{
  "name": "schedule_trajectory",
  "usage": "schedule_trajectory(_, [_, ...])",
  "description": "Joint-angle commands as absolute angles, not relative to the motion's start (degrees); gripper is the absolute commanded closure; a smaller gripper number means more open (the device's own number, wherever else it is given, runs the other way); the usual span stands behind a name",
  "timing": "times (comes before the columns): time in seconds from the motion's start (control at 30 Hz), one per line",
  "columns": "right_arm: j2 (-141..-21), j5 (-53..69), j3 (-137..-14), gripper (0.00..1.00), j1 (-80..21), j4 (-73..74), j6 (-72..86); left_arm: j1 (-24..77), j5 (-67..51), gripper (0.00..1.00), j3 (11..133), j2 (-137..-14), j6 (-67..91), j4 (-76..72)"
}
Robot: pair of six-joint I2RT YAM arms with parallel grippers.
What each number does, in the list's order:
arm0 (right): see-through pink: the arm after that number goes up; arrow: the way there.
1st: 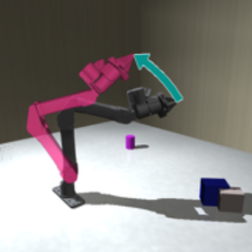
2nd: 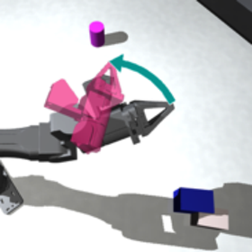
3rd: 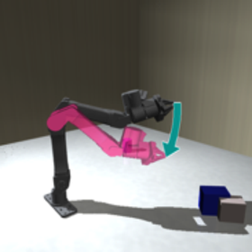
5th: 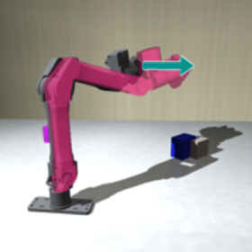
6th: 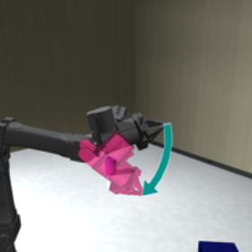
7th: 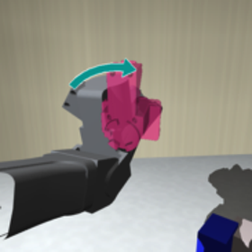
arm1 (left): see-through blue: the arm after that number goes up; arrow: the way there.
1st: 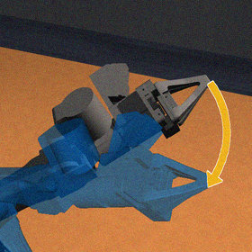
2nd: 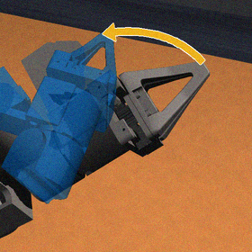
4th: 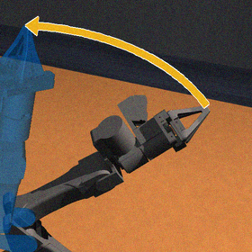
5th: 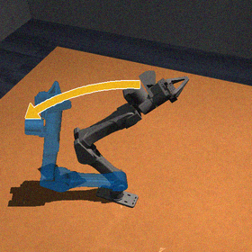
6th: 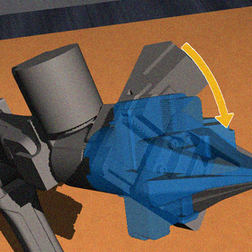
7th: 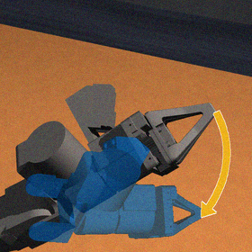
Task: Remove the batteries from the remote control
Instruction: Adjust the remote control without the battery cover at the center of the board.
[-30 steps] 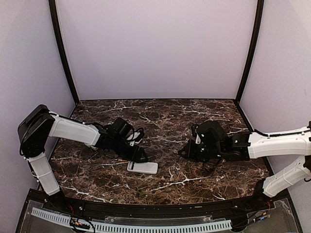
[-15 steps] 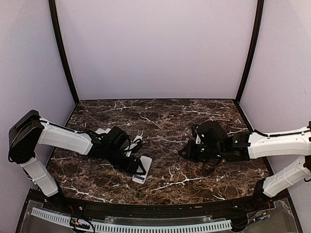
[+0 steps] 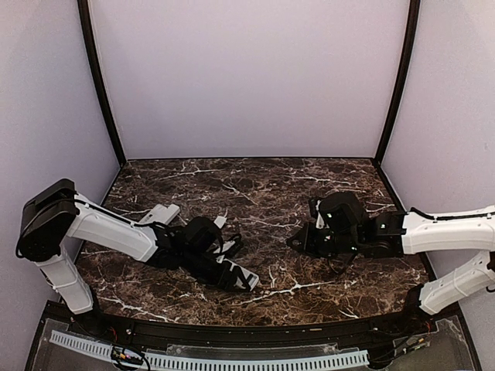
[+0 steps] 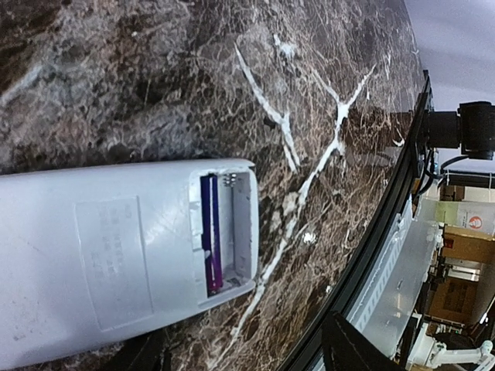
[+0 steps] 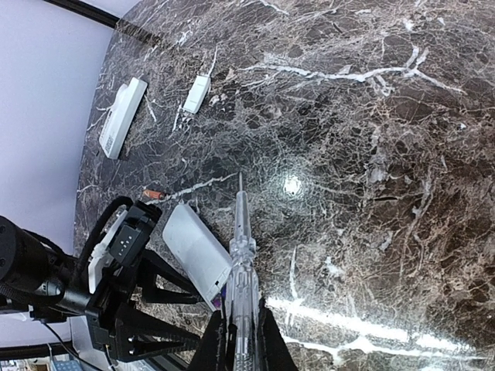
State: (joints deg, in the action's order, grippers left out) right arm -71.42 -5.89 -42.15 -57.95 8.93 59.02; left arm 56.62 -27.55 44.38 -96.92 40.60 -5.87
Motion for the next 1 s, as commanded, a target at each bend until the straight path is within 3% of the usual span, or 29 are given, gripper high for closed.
schedule_trajectory(0.0, [-69.5, -6.7, -41.3, 1.00, -57.6, 9.9, 58.5, 56.7, -23.6, 0.34, 46.9, -95.7, 41.8, -4.8])
schedule_trajectory(0.23, [-69.0, -4.2, -42.3, 1.00, -57.9, 13.1, 57.1, 54.3, -18.0, 0.32, 52.3, -87.8, 35.9, 13.8])
schedule_trajectory(0.43, [-69.6, -2.4, -42.3, 1.00, -60.2, 14.4, 60.1, 46.6, -21.3, 0.30, 54.7, -87.2, 31.0, 19.7])
schedule_trajectory(0.7, [-72.4, -3.7, -43.3, 1.00, -66.0, 14.7, 68.4, 43.4, -22.6, 0.43, 63.1, -97.5, 22.0, 27.4])
schedule_trajectory(0.97, [-75.9, -5.4, -45.2, 1.00, -69.4, 16.4, 74.0, 42.4, -21.8, 0.45, 64.0, -101.4, 19.6, 27.2])
